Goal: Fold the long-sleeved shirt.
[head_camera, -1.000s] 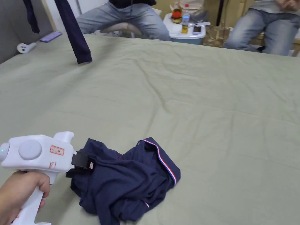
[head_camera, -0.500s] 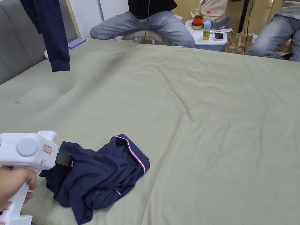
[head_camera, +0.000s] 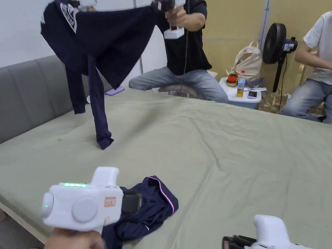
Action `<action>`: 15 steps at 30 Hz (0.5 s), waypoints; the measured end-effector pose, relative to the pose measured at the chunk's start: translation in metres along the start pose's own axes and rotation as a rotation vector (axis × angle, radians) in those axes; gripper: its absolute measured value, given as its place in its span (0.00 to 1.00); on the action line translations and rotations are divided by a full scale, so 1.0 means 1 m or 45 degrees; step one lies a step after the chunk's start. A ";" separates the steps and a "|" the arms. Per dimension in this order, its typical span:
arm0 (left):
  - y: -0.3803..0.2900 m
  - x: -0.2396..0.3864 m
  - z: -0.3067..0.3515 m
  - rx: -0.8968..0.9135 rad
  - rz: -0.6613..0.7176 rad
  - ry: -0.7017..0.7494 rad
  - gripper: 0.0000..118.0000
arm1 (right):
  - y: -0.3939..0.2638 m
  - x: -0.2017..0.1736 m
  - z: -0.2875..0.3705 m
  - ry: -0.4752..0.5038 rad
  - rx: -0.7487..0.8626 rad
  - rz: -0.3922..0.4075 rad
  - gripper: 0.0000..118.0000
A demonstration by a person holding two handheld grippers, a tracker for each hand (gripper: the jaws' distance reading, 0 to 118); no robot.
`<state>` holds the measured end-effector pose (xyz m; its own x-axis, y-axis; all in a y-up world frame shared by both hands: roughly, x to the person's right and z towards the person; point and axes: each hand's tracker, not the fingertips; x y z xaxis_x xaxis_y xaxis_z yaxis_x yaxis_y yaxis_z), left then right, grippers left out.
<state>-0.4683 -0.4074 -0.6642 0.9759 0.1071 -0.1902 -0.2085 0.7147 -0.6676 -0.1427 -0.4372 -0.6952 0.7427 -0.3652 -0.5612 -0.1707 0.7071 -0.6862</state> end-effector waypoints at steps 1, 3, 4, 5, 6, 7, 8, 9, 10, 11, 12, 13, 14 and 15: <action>-0.009 0.011 0.015 0.011 -0.003 -0.016 0.14 | 0.002 -0.012 -0.001 0.030 0.014 0.024 0.01; -0.026 0.029 0.036 0.037 -0.016 -0.041 0.05 | 0.002 -0.028 0.002 0.028 0.009 0.057 0.01; -0.037 0.035 0.042 0.071 -0.060 -0.006 0.05 | 0.000 -0.033 0.007 0.025 0.014 0.081 0.01; -0.043 0.040 0.049 0.090 -0.083 0.015 0.05 | -0.004 -0.033 0.008 0.018 0.024 0.099 0.01; -0.050 0.046 0.057 0.101 -0.091 0.008 0.01 | -0.008 -0.032 0.016 0.004 0.043 0.102 0.01; -0.056 0.049 0.064 0.116 -0.083 -0.008 0.00 | -0.014 -0.028 0.029 -0.010 0.061 0.096 0.01; -0.063 0.060 0.073 0.136 -0.066 -0.029 0.00 | -0.019 -0.023 0.040 -0.031 0.085 0.088 0.01; -0.068 0.068 0.079 0.169 -0.032 -0.054 0.00 | -0.023 -0.019 0.061 -0.078 0.110 0.076 0.01; -0.073 0.073 0.084 0.202 -0.028 -0.078 0.00 | -0.030 -0.011 0.078 -0.147 0.134 0.078 0.01; -0.077 0.080 0.088 0.238 -0.030 -0.100 0.00 | -0.038 -0.004 0.093 -0.215 0.164 0.077 0.01; -0.078 0.087 0.088 0.275 -0.040 -0.121 0.00 | -0.046 0.006 0.112 -0.313 0.201 0.076 0.01; -0.080 0.095 0.089 0.310 -0.053 -0.151 0.00 | -0.055 0.015 0.132 -0.395 0.245 0.073 0.01; -0.081 0.103 0.090 0.326 -0.078 -0.170 0.00 | -0.061 0.024 0.150 -0.461 0.275 0.065 0.01; -0.081 0.112 0.090 0.340 -0.097 -0.215 0.00 | -0.068 0.033 0.169 -0.541 0.308 0.058 0.01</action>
<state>-0.3358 -0.3911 -0.5662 0.9896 0.1433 -0.0098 -0.1318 0.8787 -0.4588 0.0028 -0.3950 -0.5889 0.9452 -0.0869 -0.3148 -0.0913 0.8552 -0.5102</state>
